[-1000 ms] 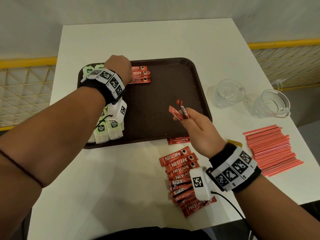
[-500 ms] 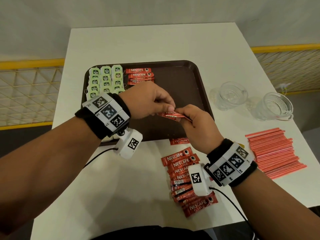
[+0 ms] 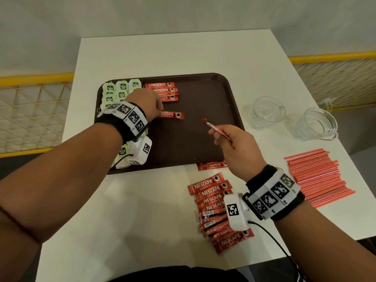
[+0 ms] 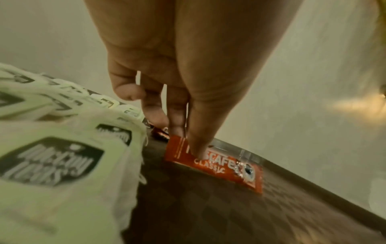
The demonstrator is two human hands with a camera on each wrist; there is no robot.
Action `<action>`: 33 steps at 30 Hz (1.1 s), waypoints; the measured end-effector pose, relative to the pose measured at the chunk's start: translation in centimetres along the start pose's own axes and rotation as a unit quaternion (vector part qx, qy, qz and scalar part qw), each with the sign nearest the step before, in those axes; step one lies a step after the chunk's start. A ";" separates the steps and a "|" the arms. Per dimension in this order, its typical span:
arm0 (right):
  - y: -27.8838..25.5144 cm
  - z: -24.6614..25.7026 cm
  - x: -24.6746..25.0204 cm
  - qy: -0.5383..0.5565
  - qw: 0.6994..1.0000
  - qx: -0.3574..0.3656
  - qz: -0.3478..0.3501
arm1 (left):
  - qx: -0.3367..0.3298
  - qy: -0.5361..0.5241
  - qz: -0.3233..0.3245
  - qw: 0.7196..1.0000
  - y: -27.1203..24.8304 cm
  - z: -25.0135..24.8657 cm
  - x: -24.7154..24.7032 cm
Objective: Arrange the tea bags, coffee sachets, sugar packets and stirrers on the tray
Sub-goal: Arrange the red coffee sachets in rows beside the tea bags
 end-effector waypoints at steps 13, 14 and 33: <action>-1.0 0.3 0.3 0.063 0.996 -0.048 0.046 | 0.005 0.082 0.044 0.996 3.3 -0.8 -0.3; -1.1 0.3 0.4 0.070 0.995 -0.051 0.048 | 0.006 0.080 0.038 0.996 3.4 -0.7 -0.2; -0.8 0.6 0.0 -0.070 0.997 0.023 0.018 | -0.285 -0.147 0.086 0.943 -6.2 -7.1 0.9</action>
Point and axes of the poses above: each hand's wrist, its own y-axis towards the middle knuckle, its own x-axis out of the back of the hand, z = x × y, the point moved 1 cm from there along y, towards the middle knuckle, and after that the axes turned 6 degrees about -z, right-handed, at the moved point
